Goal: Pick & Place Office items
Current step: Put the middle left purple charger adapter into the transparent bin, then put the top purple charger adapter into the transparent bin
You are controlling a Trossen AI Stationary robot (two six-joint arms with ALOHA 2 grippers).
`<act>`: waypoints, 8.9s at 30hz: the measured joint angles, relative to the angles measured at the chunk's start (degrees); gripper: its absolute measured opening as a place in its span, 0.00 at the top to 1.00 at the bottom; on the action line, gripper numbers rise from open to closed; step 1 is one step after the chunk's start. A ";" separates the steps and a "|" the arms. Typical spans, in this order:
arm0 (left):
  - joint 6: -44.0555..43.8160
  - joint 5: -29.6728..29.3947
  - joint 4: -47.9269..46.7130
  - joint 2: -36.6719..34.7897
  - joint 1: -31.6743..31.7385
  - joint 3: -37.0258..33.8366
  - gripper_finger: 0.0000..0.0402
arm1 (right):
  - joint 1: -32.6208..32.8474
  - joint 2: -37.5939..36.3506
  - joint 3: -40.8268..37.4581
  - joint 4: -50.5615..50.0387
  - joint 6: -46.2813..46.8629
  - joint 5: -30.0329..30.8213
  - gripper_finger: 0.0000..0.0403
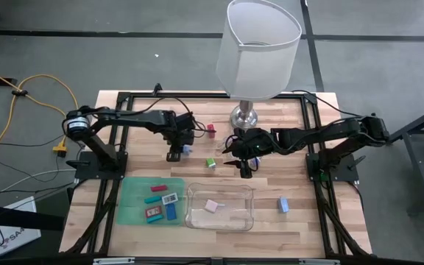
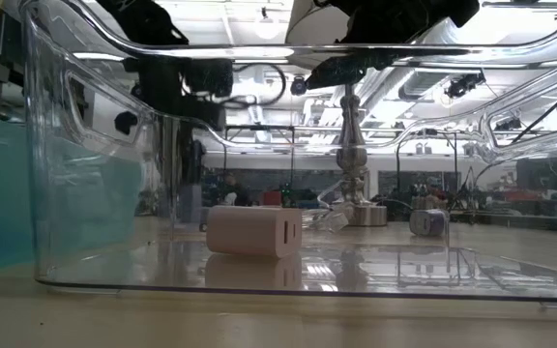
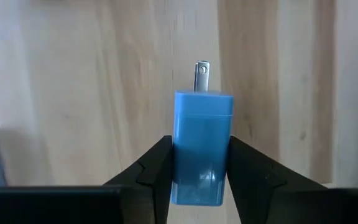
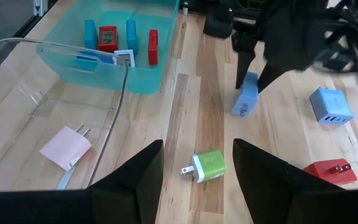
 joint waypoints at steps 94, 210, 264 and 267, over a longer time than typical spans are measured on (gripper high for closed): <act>-30.23 -22.29 -0.55 19.61 -39.74 28.30 0.57 | 0.00 0.00 0.00 1.75 -0.01 -0.17 0.55; 8.08 -4.89 4.45 12.00 21.66 8.94 0.25 | 0.00 0.00 0.01 1.74 -0.02 -0.17 0.55; 6.90 -5.92 4.82 12.43 20.52 8.92 0.48 | 0.00 0.00 0.00 1.74 -0.02 -0.17 0.55; 6.90 -5.94 4.92 11.21 20.52 8.93 0.48 | 0.00 0.00 0.00 1.74 -0.02 -0.17 0.55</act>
